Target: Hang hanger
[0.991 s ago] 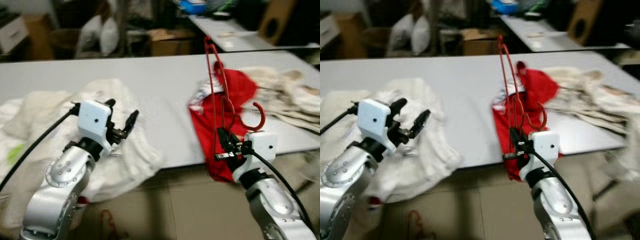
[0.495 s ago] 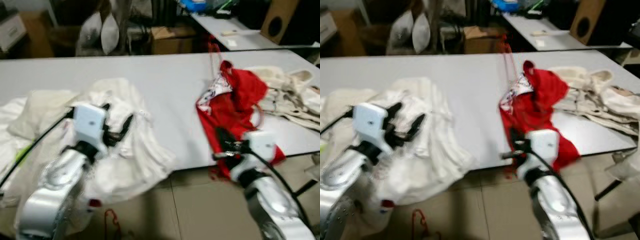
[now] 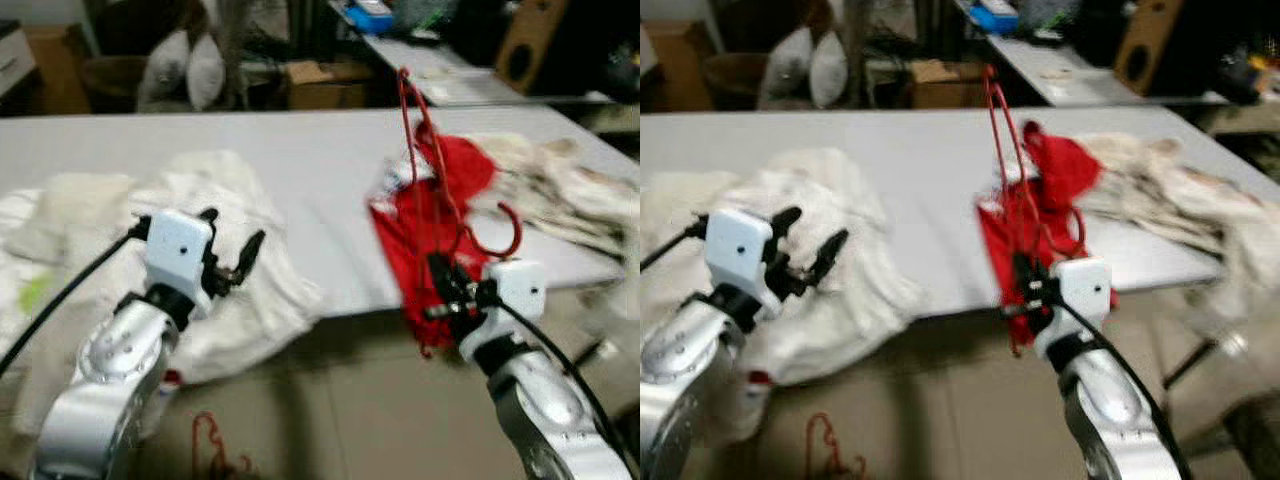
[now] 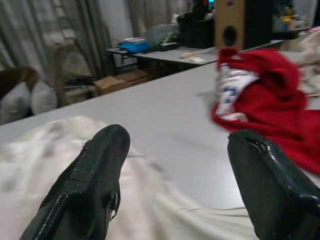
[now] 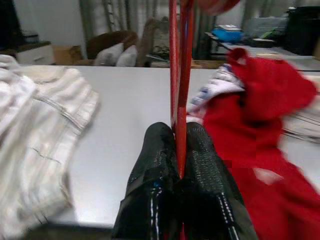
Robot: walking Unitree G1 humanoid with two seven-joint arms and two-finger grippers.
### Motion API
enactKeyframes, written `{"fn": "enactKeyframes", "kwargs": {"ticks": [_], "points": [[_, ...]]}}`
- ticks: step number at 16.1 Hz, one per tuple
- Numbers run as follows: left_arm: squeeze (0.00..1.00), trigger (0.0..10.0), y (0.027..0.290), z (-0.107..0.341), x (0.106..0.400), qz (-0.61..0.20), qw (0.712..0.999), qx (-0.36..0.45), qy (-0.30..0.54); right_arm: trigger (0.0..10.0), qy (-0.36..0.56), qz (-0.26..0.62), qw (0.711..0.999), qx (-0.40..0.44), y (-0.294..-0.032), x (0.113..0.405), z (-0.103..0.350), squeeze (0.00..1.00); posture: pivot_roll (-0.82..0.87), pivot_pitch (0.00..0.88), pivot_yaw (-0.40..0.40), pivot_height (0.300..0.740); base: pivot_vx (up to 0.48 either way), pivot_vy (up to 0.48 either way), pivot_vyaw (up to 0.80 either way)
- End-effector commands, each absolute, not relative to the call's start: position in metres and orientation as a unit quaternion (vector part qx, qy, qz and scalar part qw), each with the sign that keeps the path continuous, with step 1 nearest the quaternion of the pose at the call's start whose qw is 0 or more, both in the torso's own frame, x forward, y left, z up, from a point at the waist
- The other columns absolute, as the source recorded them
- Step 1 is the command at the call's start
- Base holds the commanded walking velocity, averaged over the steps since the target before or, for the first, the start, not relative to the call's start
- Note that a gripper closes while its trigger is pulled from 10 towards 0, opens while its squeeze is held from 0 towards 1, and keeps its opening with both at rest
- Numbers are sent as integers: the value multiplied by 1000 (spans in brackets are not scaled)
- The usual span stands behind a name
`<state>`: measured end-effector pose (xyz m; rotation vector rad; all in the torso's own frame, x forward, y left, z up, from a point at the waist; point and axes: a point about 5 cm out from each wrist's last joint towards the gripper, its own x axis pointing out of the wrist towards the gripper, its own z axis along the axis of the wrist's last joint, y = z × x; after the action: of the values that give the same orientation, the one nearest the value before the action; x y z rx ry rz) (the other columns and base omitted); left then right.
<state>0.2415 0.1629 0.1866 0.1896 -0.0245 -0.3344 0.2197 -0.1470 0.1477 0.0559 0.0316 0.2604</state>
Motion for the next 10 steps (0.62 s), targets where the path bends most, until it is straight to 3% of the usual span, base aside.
{"fn": "enactKeyframes", "kwargs": {"ticks": [1, 7, 8, 9, 10], "points": [[0, 10000, 164, 190, 242, -164, 982, 92, -14, 10000, 9, 131, 991, 28, -148, 221, 150, 0, 72, 0, -18, 740, 0, 0, 0], [0, 10000, 188, 183, 257, -82, 991, 108, 24, 10000, 3, 150, 989, -4, -154, 227, 154, 0, 69, 0, -10, 740, 0, 0, 0], [733, 10000, 191, 185, 262, -73, 991, 109, 21, 10000, 4, 168, 986, -15, -154, 227, 154, 0, 70, 0, -13, 740, 0, 0, 0], [1000, 10000, 195, 188, 274, -61, 993, 97, 16, 10000, 7, 211, 976, -46, -150, 229, 153, 0, 65, 0, -10, 740, 0, 0, 0], [1000, 10000, 197, 188, 276, -59, 994, 95, 17, 10000, 10, 223, 973, -52, -147, 229, 152, 0, 62, 0, -11, 740, 0, 0, 0]]}}
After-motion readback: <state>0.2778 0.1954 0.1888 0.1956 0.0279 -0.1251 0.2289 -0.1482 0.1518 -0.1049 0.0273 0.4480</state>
